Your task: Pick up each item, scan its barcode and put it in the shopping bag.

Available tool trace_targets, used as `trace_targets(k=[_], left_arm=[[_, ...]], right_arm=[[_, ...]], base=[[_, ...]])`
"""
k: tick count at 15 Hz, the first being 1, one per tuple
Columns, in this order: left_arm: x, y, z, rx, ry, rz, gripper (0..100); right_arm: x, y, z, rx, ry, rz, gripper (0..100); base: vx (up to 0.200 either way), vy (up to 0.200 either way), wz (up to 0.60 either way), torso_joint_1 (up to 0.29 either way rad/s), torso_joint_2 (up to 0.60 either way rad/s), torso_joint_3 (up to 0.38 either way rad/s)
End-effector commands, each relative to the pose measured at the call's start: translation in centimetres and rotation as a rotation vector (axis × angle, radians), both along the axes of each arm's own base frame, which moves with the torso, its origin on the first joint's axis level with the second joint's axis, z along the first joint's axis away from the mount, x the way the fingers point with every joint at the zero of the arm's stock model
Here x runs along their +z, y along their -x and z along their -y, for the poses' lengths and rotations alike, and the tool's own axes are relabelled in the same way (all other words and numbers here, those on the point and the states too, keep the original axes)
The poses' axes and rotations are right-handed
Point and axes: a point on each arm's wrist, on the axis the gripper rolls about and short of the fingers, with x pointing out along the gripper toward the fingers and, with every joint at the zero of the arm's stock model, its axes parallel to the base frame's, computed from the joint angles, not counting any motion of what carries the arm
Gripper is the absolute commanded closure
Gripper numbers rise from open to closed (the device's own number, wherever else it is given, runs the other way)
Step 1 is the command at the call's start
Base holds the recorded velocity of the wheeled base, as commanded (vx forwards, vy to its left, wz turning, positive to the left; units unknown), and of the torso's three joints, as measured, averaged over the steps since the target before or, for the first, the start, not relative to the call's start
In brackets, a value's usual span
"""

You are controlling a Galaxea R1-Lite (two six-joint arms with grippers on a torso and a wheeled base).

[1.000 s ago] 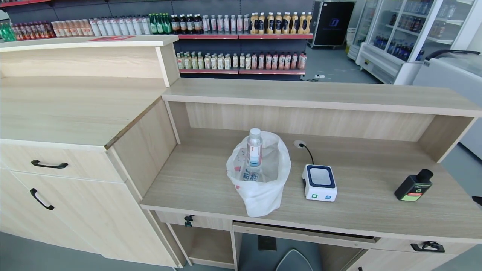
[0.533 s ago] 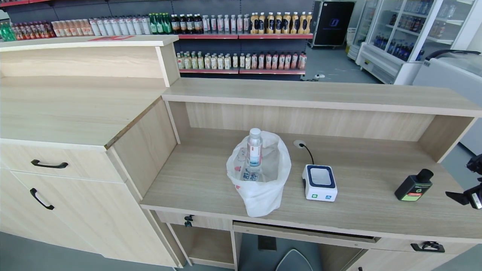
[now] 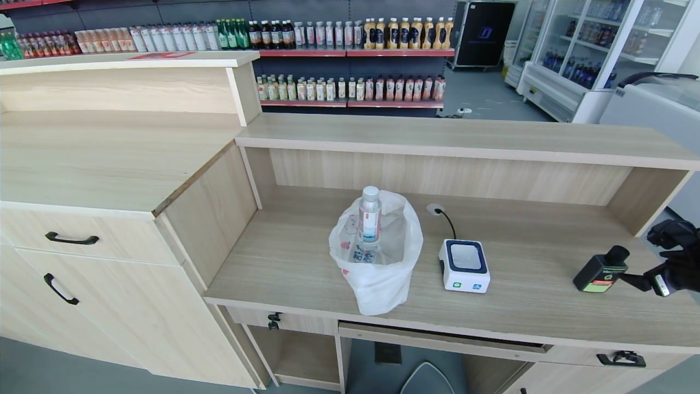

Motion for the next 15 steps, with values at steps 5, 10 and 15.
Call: trace_targets(k=[5, 10, 15], left_arm=[[0.0, 0.0, 0.0, 0.0, 0.001, 0.001, 0], [0.0, 0.0, 0.0, 0.0, 0.0, 0.001, 0], [0.0, 0.0, 0.0, 0.0, 0.0, 0.001, 0]], right_arm=[[-1.4, -1.8, -1.3, 0.052, -0.013, -0.02, 0], [-2.2, -2.6, -2.4, 0.084, -0.026, -0.035, 0], [-2.7, -3.1, -2.4, 0.089, -0.026, -0.038, 0]], base=[[0.0, 0.0, 0.0, 0.0, 0.0, 0.0], [0.0, 0.0, 0.0, 0.0, 0.0, 0.0], [0.0, 0.0, 0.0, 0.0, 0.0, 0.0]])
